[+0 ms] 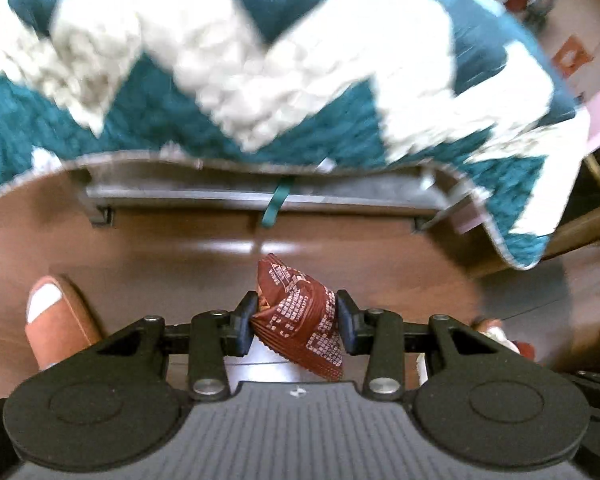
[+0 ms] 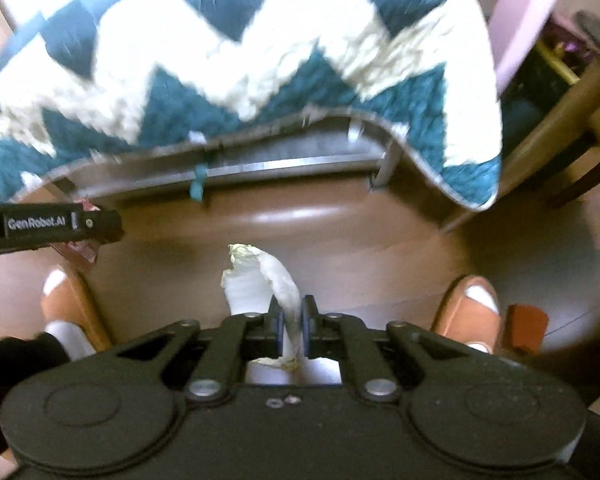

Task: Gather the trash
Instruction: 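Lift red wrapper and white foam piece and carry them over the teal bin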

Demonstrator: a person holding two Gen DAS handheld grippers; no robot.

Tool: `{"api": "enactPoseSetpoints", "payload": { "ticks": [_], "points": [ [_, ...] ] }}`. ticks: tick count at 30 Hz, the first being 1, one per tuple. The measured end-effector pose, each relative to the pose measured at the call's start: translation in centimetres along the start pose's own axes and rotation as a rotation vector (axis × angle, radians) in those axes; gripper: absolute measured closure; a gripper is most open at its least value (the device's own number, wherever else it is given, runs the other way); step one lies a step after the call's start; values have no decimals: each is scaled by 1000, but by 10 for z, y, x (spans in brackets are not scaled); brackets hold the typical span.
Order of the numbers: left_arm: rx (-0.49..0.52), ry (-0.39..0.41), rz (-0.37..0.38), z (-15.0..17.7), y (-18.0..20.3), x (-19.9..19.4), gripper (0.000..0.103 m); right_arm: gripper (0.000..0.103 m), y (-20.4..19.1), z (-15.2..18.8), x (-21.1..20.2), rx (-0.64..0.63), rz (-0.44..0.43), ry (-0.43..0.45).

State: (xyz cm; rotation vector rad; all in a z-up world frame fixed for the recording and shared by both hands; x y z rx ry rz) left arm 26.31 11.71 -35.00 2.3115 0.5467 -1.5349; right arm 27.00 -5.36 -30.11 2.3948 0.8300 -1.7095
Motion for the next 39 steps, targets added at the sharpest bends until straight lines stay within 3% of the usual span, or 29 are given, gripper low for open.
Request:
{"api": "enactPoseSetpoints", "payload": {
  "ticks": [6,21,29,39],
  "points": [
    [43,122,17,1,14,-90,64,96,-3,2,-78,-6,-20,147],
    [162,442,124,-9,74,-265,63,96,15,-10,-272,-49,10,517],
    [268,642,233,-27,136,-366,63,96,47,-24,-389,-81,107,698],
    [447,784,371,-35,240,-453,63,96,117,-42,-483,-15,234,789]
  ]
}}
Point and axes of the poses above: each gripper's, at about its wrist camera, not at the fingertips, and x roughly the way its jaws point, y to its right, z to its underside, the point moved 4 cm from there along x, roughly the way its jaws point, and after that the axes turned 13 degrees about -z, right-handed, at the moved point
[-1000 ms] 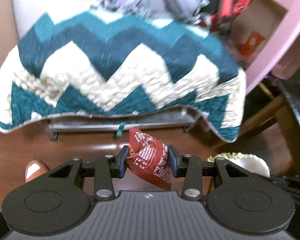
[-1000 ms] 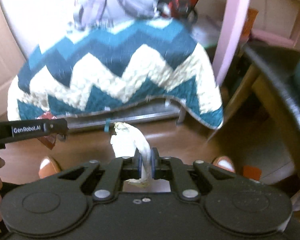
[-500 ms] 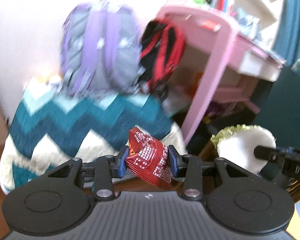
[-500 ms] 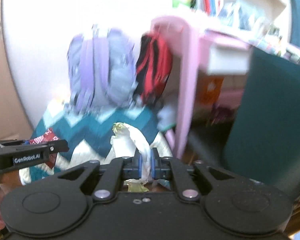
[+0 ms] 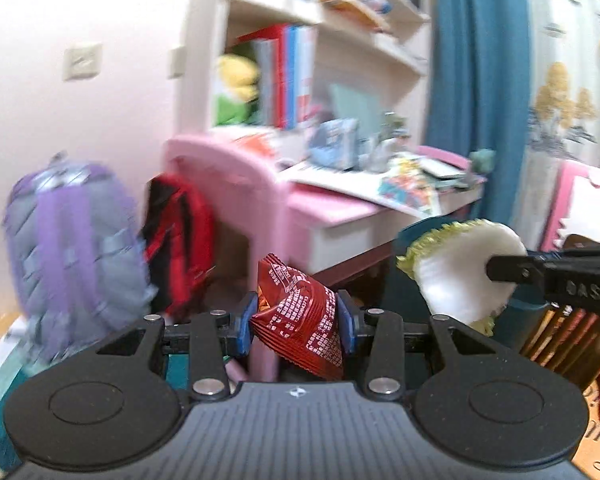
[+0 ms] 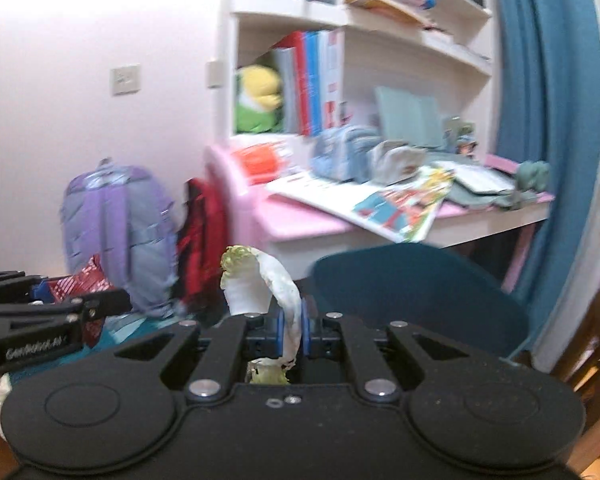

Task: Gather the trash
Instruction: 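Lift red wrapper and white foam piece and carry them over the teal bin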

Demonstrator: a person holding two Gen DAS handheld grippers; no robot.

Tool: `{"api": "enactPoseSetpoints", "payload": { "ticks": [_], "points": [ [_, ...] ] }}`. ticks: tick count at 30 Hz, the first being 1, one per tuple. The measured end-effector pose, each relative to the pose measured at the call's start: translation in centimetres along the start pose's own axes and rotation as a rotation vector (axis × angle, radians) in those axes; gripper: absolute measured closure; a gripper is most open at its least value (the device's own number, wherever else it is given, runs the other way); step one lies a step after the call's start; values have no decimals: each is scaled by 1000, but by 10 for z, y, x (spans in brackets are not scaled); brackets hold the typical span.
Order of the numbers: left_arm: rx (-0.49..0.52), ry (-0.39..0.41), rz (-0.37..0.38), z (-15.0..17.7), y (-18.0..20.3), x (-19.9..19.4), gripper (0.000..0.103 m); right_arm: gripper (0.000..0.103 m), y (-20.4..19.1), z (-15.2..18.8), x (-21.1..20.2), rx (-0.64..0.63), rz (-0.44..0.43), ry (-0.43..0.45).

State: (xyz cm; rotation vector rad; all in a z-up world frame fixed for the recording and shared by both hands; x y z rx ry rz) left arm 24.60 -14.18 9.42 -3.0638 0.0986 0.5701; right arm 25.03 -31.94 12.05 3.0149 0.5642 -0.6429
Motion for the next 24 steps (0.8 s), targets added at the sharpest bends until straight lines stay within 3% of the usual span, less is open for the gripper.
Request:
{"api": "enactPoseSetpoints", "payload": {
  "ticks": [4,10,14,21,24],
  "points": [
    [67,16,64,-24,43,10,63,96,37,-12,-5,5,65,3],
    [85,-15,163,-51,100,37,63,96,94,-17,6,46,151,-28],
    [52,-88,251,-62,135,64,63,96,127,-14,18,83,172,-87],
    [85,-222,301,-57,191,114,63,95,163,-5,51,89,191,-217],
    [103,-278,322,-48,211,131,63,96,176,0,65,153,153,-308]
  ]
}}
Point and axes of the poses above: each gripper's, at about its wrist camera, not at the fingertips, and x roughly the way its jaws point, y to its right, z to its underside, the point moved 4 cm from there along x, roughly the way its jaws point, and after that the axes turned 13 degrees about -z, right-handed, at the moved point
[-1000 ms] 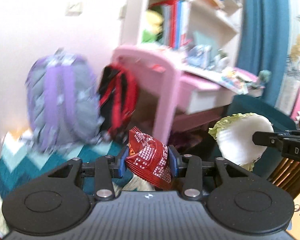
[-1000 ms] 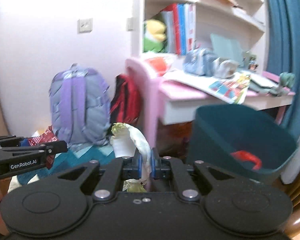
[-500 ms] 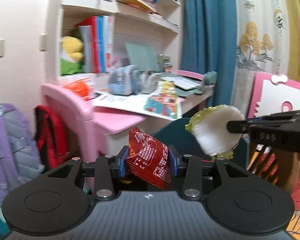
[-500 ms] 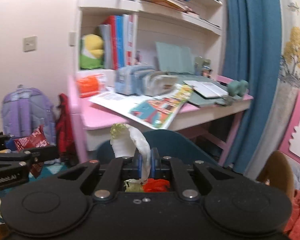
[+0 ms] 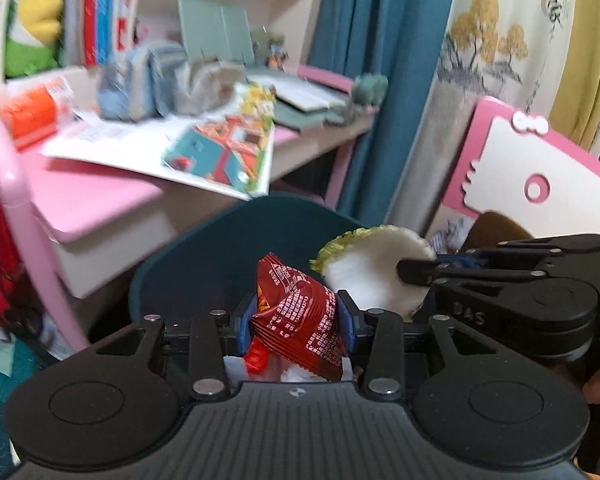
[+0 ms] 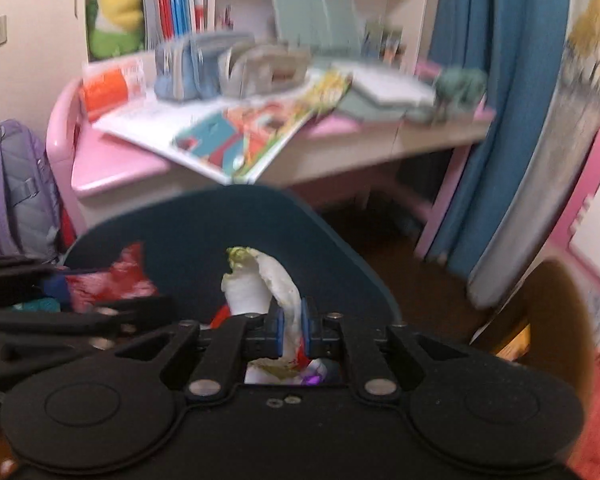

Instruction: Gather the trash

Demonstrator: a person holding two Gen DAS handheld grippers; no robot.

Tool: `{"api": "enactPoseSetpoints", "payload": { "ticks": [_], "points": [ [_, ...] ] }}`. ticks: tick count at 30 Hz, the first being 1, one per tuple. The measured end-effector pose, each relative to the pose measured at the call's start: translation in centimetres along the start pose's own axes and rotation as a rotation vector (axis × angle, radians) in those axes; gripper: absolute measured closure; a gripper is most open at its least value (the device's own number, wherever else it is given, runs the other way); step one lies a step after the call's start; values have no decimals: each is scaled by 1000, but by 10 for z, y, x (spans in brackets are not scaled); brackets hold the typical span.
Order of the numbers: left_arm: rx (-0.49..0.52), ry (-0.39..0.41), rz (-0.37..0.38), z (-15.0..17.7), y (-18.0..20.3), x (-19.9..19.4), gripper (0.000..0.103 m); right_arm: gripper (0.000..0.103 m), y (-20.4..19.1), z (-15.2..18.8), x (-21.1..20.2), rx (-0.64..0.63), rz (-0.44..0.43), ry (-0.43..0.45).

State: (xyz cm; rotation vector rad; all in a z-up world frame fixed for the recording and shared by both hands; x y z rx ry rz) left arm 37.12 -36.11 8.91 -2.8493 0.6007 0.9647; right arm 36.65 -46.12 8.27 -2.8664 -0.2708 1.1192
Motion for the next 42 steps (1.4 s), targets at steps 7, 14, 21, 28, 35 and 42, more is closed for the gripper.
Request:
{"api": "enactPoseSetpoints", "payload": {
  "ticks": [7,14,21,28,35,42],
  "points": [
    [51,-96,-13,12,15,44,63,96,-1,4,25,-23,32,-156],
    [72,-140,-6,20,15,59,63,91,6,8,35,27,32,-225],
    [76,-127,2,19,16,54,61,80,13,11,24,62,35,-195],
    [35,-70,-11,13,7,26,34,66,12,11,-8,85,9,-127],
    [14,-1,-14,10,-1,-16,26,59,-5,15,-50,61,-28,-48],
    [1,59,-17,14,-11,-58,24,45,-27,23,-88,41,-68,29]
  ]
}}
Point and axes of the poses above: each gripper's, at about its wrist camera, not at the fingertips, and x roughly the way its jaws point, y to its right, z to its underside, the point moved 4 cm from there along x, roughly the way its jaws point, and after that the axes turned 13 degrees about -z, right-handed, at the moved point
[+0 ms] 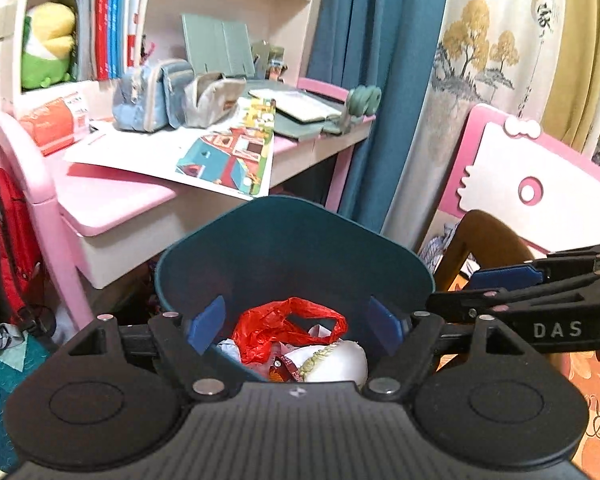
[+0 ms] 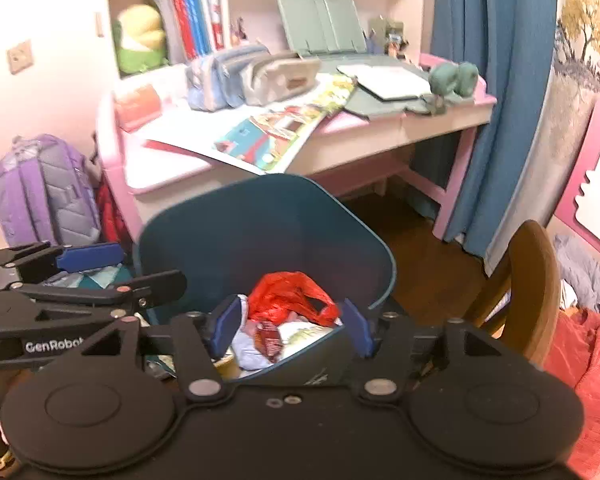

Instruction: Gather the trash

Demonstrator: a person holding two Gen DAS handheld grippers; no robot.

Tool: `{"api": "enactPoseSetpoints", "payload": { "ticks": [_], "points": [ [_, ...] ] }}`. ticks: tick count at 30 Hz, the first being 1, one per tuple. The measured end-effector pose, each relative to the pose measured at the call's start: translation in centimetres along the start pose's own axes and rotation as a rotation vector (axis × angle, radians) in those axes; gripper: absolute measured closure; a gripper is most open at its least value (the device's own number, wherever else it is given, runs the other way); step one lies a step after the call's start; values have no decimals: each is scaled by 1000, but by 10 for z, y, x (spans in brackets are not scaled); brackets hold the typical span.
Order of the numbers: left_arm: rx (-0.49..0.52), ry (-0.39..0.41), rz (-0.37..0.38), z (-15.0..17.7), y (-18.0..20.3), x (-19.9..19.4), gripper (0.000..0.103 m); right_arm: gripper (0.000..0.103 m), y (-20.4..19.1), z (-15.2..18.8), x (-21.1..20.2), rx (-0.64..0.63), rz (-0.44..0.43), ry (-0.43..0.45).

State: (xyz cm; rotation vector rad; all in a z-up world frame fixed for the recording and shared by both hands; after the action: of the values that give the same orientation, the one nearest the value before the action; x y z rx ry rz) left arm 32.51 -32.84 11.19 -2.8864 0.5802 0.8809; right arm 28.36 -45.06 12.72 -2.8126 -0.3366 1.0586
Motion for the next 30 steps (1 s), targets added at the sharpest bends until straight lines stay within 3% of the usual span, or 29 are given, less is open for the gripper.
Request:
{"api": "enactPoseSetpoints", "payload": {
  "ticks": [13,22,24,27,30],
  "points": [
    [-34,103,-28,18,-29,-74,22,28,-56,30,-48,-57,-92,137],
    [-3,163,-52,44,-44,-116,22,17,-82,55,-65,-81,-136,188],
    [-4,171,-55,49,-48,-123,19,14,-87,59,-70,-87,-145,199],
    [-15,189,-65,56,-55,-133,4,9,-92,63,-74,-85,-162,213],
    [-32,207,-70,61,-62,-141,2,6,-96,66,-78,-81,-173,222]
  ]
}}
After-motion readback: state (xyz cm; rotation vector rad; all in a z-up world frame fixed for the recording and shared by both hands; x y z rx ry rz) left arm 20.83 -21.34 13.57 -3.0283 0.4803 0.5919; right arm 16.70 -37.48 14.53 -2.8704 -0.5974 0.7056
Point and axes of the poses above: each gripper's, at about its wrist camera, not at the fingertips, and x roughly the way its jaws point, y to its right, z to its underside, the point moved 4 cm from there along x, roughly the way its jaws point, and after that the axes turned 13 degrees about -z, right-handed, at the moved point
